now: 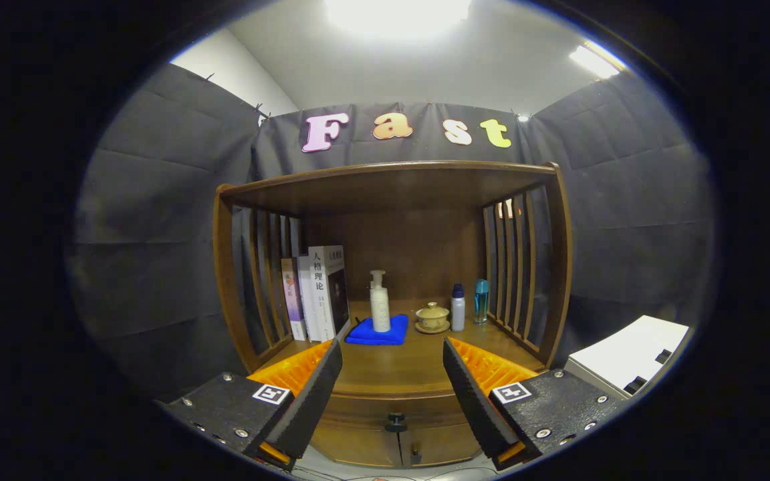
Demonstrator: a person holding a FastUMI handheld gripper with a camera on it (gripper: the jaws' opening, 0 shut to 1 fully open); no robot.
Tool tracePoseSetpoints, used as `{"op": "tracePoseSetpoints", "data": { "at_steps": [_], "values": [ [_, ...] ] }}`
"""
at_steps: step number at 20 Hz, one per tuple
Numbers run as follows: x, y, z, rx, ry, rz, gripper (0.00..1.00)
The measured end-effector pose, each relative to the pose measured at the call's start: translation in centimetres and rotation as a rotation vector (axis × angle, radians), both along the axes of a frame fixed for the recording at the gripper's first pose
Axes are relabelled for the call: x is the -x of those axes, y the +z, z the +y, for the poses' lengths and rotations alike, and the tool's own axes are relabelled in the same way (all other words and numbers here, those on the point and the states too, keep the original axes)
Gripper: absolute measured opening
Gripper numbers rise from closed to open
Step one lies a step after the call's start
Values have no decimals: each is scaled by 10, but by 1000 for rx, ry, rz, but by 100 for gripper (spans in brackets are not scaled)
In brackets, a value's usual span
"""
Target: Pull open the drawer, take out the items inside it, and place them on the countertop above the cabinet.
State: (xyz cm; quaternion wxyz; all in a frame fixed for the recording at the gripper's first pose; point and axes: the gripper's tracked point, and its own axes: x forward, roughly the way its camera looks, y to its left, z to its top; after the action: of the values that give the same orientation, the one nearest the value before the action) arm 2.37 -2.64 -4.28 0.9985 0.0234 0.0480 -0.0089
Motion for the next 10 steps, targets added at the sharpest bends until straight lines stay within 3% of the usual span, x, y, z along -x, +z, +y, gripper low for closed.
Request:
{"op": "tracePoseSetpoints", "data": {
  "at_steps": [10],
  "values": [
    [-13, -21, 5, 11, 27, 28, 94]
  ]
}}
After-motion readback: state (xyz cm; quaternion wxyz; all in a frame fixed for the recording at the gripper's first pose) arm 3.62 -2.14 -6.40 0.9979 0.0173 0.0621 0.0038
